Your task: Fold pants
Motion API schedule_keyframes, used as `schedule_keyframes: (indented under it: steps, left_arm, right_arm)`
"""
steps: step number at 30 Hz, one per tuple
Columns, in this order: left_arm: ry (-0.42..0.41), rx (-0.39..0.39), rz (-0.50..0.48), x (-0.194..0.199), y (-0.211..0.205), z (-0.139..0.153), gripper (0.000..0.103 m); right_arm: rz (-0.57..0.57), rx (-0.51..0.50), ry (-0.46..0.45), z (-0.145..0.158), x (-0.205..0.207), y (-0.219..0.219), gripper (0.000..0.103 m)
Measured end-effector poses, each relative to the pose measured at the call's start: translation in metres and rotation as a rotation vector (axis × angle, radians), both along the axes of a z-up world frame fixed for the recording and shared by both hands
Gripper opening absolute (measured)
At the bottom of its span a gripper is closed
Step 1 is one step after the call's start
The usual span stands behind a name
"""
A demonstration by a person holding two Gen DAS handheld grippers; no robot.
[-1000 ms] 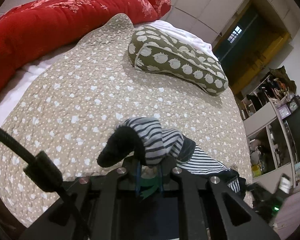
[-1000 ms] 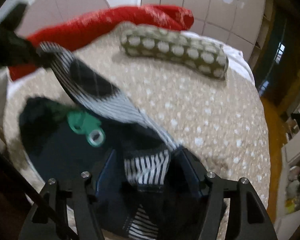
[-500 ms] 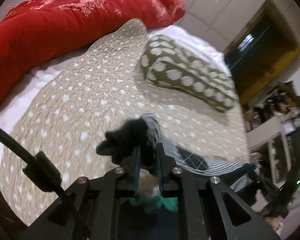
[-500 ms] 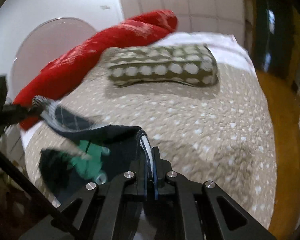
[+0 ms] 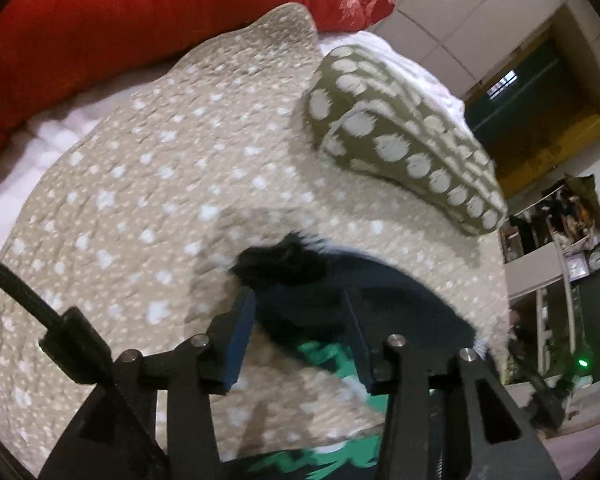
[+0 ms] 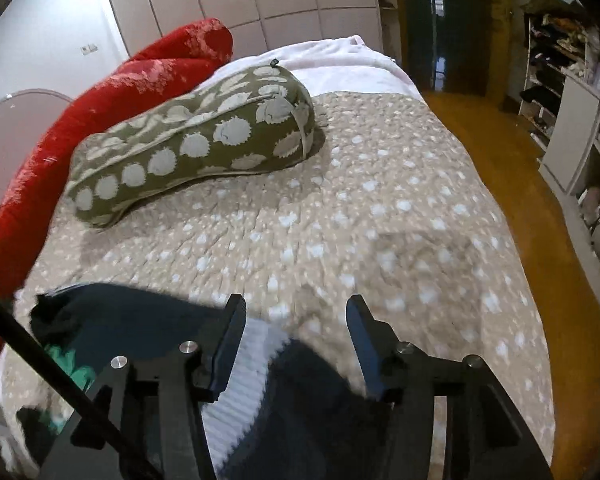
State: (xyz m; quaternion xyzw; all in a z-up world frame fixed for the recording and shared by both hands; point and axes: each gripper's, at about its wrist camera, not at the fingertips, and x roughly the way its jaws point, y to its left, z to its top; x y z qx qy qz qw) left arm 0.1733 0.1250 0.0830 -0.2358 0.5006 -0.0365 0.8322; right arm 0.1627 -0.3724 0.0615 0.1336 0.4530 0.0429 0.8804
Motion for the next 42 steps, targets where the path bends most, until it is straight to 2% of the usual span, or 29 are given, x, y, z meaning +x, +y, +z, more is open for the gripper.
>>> schedule_keyframes:
  steps: [4, 7, 9, 12, 15, 18, 20, 22, 24, 29, 32, 34, 36, 37, 38, 39, 42]
  left_arm:
    - [0.048, 0.025, -0.008, -0.024, 0.009, -0.017, 0.043]
    - [0.018, 0.049, -0.028, -0.051, 0.010, -0.014, 0.043]
    - [-0.014, 0.093, -0.031, -0.070, 0.009, -0.008, 0.045]
    - [-0.035, 0.136, -0.021, -0.096, 0.011, -0.005, 0.045]
    - [-0.044, 0.140, -0.001, -0.114, 0.014, -0.003, 0.045]
    - [-0.039, 0.173, 0.035, -0.126, 0.017, -0.001, 0.045]
    - [-0.045, 0.185, 0.045, -0.134, 0.021, 0.003, 0.045]
    - [-0.058, 0.201, 0.049, -0.141, 0.025, 0.008, 0.045]
    - [-0.068, 0.220, 0.053, -0.142, 0.027, 0.011, 0.047]
    - [-0.049, 0.195, 0.051, -0.136, 0.028, -0.003, 0.054]
    - [-0.004, 0.206, 0.035, -0.128, 0.024, -0.026, 0.055]
    - [0.032, 0.233, 0.018, -0.122, 0.019, -0.044, 0.055]
    - [0.055, 0.267, -0.008, -0.118, 0.012, -0.059, 0.055]
    - [0.053, 0.291, -0.024, -0.117, 0.007, -0.063, 0.051]
    - [0.035, 0.319, -0.046, -0.117, 0.000, -0.062, 0.031]
    - [0.023, 0.323, -0.070, -0.116, -0.006, -0.061, 0.022]
    - [-0.001, 0.350, -0.097, -0.105, -0.018, -0.052, 0.016]
  right_arm:
    - [-0.037, 0.053, 0.016, -0.004, -0.056, -0.024, 0.062]
    - [-0.099, 0.079, 0.019, -0.012, -0.104, -0.041, 0.064]
    - [-0.140, 0.076, 0.012, -0.017, -0.129, -0.048, 0.069]
    - [-0.150, 0.119, 0.021, -0.029, -0.142, -0.049, 0.071]
    - [-0.104, 0.237, 0.005, -0.038, -0.138, -0.034, 0.070]
    - [-0.042, 0.224, 0.069, -0.048, -0.128, -0.012, 0.007]
    - [-0.060, 0.169, 0.056, -0.044, -0.133, -0.009, 0.006]
    - [-0.095, 0.111, 0.049, -0.037, -0.140, -0.013, 0.005]
    - [-0.124, 0.109, 0.055, -0.036, -0.148, -0.024, 0.005]
    - [-0.156, 0.066, 0.085, -0.036, -0.159, -0.037, 0.006]
    - [-0.177, 0.043, 0.066, -0.028, -0.167, -0.038, 0.016]
    - [-0.185, 0.048, 0.052, -0.020, -0.175, -0.039, 0.029]
    - [-0.188, 0.049, 0.031, -0.012, -0.183, -0.041, 0.031]
    - [-0.185, 0.042, 0.023, -0.008, -0.184, -0.039, 0.031]
    - [-0.180, 0.029, 0.016, -0.003, -0.185, -0.037, 0.031]
    - [-0.175, 0.016, 0.008, 0.001, -0.185, -0.033, 0.031]
    - [-0.152, 0.003, -0.015, 0.010, -0.179, -0.023, 0.031]
